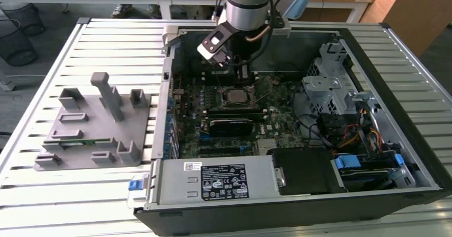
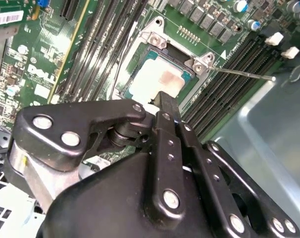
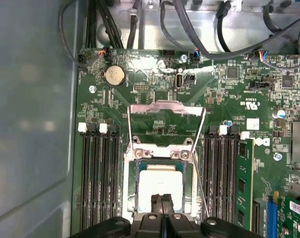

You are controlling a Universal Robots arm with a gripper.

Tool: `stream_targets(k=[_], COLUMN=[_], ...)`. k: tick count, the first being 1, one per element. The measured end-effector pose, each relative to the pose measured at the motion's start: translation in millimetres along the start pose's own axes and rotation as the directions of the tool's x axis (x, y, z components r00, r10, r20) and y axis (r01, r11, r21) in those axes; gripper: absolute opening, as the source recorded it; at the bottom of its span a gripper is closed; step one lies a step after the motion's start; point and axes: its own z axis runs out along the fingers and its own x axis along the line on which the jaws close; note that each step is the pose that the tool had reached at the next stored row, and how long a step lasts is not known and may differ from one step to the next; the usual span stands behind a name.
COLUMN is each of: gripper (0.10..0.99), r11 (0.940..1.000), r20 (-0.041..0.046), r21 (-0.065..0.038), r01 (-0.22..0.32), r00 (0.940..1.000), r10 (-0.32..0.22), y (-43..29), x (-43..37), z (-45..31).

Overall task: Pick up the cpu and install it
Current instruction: 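Close the cpu cover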

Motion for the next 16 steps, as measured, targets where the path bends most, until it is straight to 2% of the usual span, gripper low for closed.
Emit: stream_targets(k=[6,16], gripper=[0.106,0.106], r11=[1.0,1.0], r20=[0.0001,0.0003], r21=[0.0,0.0], r01=[0.0,0.0], r00=[1.0,1.0], r10=[0.0,0.0], y=[-0.1,0.4], x=[-4.6,-4.7], z=[-0.1,-3.0])
